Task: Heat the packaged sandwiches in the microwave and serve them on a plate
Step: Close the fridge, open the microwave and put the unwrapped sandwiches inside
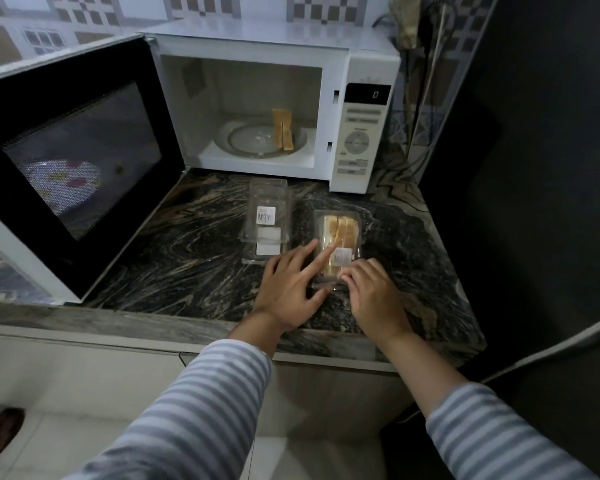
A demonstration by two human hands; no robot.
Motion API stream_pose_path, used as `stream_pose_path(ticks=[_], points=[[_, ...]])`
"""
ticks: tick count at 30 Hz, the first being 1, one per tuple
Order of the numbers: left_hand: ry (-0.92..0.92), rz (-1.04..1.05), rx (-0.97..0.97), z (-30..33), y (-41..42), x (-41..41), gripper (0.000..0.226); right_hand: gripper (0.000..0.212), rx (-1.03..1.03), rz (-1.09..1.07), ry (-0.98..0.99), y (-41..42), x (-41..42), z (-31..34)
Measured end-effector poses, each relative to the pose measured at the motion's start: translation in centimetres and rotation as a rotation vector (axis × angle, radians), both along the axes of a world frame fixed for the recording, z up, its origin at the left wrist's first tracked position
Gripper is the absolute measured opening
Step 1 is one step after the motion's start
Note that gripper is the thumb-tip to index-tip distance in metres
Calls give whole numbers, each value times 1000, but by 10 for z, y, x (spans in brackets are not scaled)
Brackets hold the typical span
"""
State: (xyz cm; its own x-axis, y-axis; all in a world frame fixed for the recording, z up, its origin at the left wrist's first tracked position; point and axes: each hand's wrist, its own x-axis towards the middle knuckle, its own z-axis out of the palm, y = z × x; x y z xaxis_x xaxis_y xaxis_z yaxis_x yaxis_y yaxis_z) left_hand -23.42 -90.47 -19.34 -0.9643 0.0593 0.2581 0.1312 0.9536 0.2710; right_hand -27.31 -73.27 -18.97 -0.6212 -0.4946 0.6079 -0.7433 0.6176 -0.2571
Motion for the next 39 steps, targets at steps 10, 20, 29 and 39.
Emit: stream_pose_path(ticks=[10,20,29,39], points=[[316,-46,174,15,8,4,28,31,-257,-216,-9,4,5,5],[320,10,242,103,19,-38,26,50,-459,-534,-532,-38,-16,38],[244,-15,301,125,5,-59,22,71,-87,-827,-512,-76,-35,44],[203,-50,416,108,4,-68,21,48,-332,-784,-627,-70,-53,66]])
